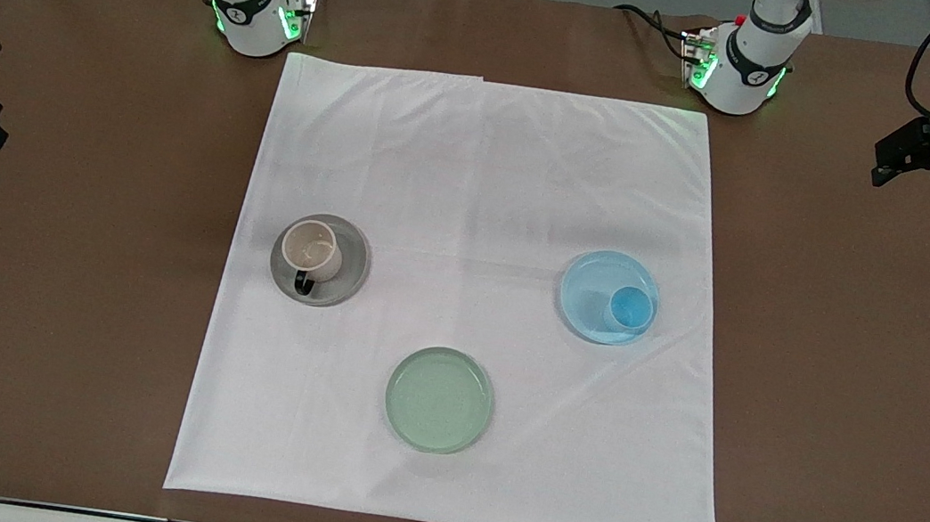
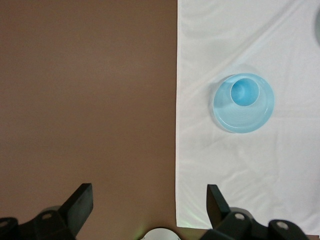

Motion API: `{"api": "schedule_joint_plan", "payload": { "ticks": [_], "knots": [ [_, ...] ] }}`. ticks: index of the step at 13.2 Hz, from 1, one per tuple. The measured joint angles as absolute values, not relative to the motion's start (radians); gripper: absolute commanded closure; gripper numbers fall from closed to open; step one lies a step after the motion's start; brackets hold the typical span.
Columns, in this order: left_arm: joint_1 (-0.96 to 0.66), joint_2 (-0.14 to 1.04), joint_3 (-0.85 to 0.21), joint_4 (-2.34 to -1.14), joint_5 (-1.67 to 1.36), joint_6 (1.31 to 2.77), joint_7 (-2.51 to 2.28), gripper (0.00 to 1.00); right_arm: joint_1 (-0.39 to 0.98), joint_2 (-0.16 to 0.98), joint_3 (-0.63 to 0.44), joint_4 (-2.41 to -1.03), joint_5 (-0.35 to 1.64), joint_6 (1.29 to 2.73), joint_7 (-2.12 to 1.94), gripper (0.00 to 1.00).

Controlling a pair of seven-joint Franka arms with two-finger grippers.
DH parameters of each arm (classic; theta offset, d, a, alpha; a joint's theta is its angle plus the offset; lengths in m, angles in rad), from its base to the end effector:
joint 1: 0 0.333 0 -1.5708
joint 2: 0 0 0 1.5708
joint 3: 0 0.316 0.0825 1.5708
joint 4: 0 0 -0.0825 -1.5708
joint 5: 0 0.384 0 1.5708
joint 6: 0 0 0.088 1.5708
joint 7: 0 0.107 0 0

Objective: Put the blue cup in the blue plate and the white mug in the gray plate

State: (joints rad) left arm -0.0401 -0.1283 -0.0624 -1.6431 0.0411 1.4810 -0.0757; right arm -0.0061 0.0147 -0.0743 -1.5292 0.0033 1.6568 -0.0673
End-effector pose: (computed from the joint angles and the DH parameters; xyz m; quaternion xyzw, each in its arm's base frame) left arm 0.5022 -0.0492 0.6509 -0.9995 0.0116 0.0148 0.0259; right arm 0.5665 -0.0450 0.6442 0.9984 -0.0066 0.0564 0.0031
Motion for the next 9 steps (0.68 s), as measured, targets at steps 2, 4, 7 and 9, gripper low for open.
{"api": "schedule_joint_plan", "payload": {
  "ticks": [2,4,7,9],
  "knots": [
    [-0.040,-0.128,-0.062,-1.643,0.041,1.481,-0.075,0.00,-0.007,0.022,-0.074,-1.516,0.003,1.646,-0.067,0.00],
    [-0.040,-0.128,-0.062,-1.643,0.041,1.481,-0.075,0.00,-0.007,0.023,-0.074,-1.511,0.003,1.632,-0.067,0.00],
    [-0.039,-0.128,-0.062,-1.643,0.038,1.481,-0.076,0.00,-0.008,0.024,-0.074,-1.510,0.003,1.631,-0.067,0.00],
    [-0.039,-0.128,-0.062,-1.644,0.015,1.480,-0.077,0.00,-0.008,0.024,-0.074,-1.510,0.003,1.631,-0.067,0.00]
  ]
}}
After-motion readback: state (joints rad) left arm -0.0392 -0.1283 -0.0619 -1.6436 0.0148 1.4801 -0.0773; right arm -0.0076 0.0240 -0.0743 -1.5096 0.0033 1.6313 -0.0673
